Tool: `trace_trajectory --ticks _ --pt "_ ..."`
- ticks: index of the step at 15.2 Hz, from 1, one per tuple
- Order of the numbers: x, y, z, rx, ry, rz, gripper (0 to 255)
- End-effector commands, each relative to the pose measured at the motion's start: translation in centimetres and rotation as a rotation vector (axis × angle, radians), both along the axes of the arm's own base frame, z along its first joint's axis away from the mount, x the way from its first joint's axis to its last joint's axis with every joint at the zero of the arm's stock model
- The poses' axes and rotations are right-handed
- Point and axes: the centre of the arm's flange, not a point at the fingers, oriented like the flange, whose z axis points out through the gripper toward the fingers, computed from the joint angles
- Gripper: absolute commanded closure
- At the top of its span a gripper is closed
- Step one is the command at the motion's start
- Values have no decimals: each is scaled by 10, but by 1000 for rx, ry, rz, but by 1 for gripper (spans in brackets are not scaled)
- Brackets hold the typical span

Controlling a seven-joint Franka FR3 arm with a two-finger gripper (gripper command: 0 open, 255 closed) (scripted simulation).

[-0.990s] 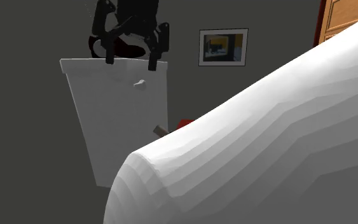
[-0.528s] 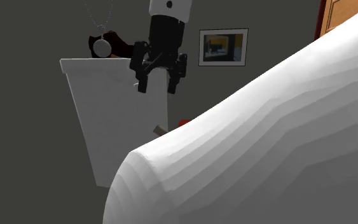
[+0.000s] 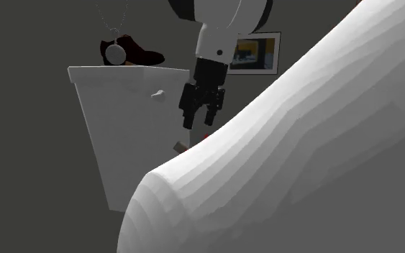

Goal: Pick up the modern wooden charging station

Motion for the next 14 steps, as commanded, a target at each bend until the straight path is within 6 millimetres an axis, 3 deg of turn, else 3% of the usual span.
trace_trajectory --ticks 1,14 --pt "10 -16 -17 -3 -22 34 0" --pt "90 -125 -121 -4 -152 238 0"
